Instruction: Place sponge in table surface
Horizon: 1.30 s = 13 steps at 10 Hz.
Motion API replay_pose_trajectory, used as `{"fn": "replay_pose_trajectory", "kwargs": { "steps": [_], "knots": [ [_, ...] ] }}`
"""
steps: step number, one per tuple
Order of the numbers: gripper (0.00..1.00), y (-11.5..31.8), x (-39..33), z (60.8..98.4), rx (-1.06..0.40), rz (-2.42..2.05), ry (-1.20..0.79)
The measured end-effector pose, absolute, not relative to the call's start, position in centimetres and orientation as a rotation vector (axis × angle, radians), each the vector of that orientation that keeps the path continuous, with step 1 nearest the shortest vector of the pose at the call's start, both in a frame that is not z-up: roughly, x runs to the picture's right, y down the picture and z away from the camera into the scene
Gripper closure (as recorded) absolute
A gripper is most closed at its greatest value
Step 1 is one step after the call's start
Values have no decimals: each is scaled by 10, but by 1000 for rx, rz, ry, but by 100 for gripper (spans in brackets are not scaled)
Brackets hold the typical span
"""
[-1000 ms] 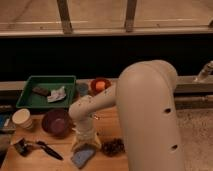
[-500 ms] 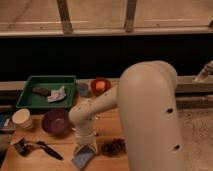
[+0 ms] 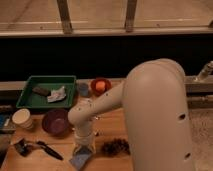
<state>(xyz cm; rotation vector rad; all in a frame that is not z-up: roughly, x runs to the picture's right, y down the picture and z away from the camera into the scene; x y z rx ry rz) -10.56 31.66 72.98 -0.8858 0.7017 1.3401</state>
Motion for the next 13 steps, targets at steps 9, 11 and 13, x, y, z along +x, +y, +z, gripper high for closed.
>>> {"fn": "replay_pose_trajectory", "kwargs": {
  "steps": [9,11,13],
  "knots": [
    [100,145,-20,741,-797,1684,435],
    [100,120,14,735,-843,1793,281],
    [100,105,44,730,-869,1875,139]
  ]
}}
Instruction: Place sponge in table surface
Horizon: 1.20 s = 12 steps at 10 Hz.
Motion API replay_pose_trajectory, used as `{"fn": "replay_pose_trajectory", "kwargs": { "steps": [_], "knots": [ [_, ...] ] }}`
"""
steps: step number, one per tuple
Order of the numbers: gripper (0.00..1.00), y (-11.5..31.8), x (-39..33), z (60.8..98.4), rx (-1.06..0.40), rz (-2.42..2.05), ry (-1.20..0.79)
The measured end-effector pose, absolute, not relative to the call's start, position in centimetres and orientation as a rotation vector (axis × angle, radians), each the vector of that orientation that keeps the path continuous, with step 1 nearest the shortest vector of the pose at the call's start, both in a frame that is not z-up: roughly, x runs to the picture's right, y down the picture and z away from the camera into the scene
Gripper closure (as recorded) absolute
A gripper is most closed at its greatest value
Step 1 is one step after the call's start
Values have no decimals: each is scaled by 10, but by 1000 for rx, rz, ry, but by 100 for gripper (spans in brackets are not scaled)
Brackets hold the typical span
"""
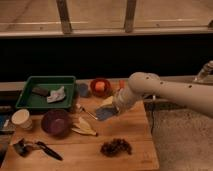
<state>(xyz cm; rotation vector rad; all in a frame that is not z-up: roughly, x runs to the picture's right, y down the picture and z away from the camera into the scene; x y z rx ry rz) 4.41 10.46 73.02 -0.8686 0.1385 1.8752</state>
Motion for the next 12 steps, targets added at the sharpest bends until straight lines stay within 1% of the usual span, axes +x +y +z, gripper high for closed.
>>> {"fn": "replay_pose_trajectory", "kwargs": {
  "steps": [2,3,5,6,8,9,12],
  "knots": [
    [100,98,57,727,-871,1903,82],
    [100,101,53,729,-862,1890,106],
    [100,111,47,739,-755,1867,229],
    [100,109,44,743,-722,1863,265],
    [100,100,60,762,-652,1866,333],
    [100,93,62,778,-612,1855,384],
    [100,90,70,804,-554,1860,466]
  ]
}}
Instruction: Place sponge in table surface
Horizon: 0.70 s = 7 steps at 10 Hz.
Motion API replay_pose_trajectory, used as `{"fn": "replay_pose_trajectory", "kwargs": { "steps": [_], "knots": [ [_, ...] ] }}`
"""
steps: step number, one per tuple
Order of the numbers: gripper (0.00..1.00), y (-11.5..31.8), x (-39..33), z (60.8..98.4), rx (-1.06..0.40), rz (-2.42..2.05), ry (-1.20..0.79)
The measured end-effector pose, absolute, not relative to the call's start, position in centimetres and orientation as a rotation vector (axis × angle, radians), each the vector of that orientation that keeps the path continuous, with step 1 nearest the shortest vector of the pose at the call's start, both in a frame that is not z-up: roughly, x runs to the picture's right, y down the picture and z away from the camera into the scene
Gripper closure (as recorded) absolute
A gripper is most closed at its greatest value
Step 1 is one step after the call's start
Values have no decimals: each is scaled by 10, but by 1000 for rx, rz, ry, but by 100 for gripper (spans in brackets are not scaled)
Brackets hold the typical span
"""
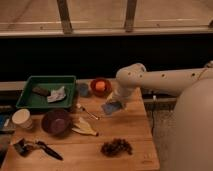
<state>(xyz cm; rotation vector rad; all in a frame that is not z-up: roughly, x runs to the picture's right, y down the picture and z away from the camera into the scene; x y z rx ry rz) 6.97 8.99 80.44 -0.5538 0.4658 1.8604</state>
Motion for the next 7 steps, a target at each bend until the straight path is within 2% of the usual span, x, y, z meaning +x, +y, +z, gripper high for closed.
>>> {"fn": "replay_pose_trajectory", "kwargs": {
  "steps": [5,6,7],
  "knots": [
    [100,107,93,844,-568,1901,580],
    [97,109,99,849,-572,1911,597],
    [87,111,104,852,-575,1924,609]
  ]
}}
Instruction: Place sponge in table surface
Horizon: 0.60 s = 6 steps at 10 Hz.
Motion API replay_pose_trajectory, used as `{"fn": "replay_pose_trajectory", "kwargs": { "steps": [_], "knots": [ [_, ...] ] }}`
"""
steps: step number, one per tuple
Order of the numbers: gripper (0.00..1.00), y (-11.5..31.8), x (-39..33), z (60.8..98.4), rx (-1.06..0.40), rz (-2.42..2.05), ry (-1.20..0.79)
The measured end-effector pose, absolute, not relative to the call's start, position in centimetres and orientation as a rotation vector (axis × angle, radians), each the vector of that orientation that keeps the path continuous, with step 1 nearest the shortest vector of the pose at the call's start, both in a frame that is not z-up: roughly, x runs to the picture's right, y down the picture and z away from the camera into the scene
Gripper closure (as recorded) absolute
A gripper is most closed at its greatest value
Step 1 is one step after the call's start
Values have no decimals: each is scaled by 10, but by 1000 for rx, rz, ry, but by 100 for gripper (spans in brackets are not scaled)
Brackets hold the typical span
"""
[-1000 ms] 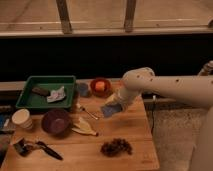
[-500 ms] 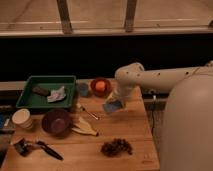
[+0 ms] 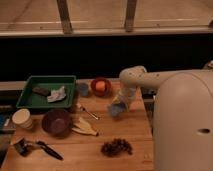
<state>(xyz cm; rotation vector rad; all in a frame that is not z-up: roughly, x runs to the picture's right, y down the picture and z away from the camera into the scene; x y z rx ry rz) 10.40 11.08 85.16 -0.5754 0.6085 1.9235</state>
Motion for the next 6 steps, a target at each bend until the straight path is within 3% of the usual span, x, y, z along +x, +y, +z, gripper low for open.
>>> {"fn": "replay_pose_trajectory", "kwargs": {
  "steps": [6],
  "knots": [
    [25,118,103,847,-610,1904,634]
  ]
}}
